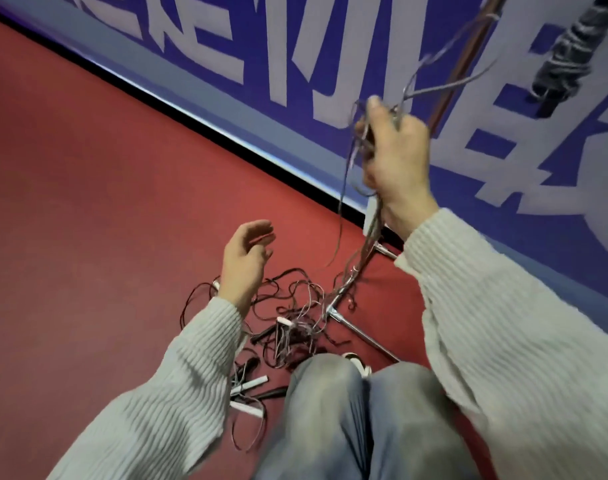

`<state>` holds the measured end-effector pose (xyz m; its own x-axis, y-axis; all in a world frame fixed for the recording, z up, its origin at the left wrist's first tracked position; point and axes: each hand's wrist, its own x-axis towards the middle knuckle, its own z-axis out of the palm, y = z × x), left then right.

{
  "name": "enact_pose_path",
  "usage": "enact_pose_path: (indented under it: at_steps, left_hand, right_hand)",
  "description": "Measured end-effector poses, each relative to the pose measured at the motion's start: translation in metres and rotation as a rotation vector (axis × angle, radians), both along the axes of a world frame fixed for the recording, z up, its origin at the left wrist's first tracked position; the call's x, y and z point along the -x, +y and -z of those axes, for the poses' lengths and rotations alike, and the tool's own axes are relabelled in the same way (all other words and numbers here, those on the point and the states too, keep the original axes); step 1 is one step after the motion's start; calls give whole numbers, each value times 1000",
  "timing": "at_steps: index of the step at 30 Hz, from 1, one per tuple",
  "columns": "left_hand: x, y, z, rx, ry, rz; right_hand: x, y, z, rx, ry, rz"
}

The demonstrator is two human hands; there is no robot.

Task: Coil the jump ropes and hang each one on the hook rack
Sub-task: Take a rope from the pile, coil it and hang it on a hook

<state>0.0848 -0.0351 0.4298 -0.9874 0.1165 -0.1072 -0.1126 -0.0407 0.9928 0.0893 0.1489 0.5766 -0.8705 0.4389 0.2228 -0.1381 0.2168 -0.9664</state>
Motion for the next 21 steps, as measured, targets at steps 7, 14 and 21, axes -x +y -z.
enact_pose_path:
  at_steps: [7,14,21]
  left_hand:
    - [3,23,2,443,229,629]
    - [32,33,-29,165,114,69]
    - [61,23,-88,380,513,90]
  right_hand:
    - [-21,-17,-45,360,49,-342]
    - [-33,16,-28,-6,-196,-219]
    - [-51,33,32,-234,-468,-115]
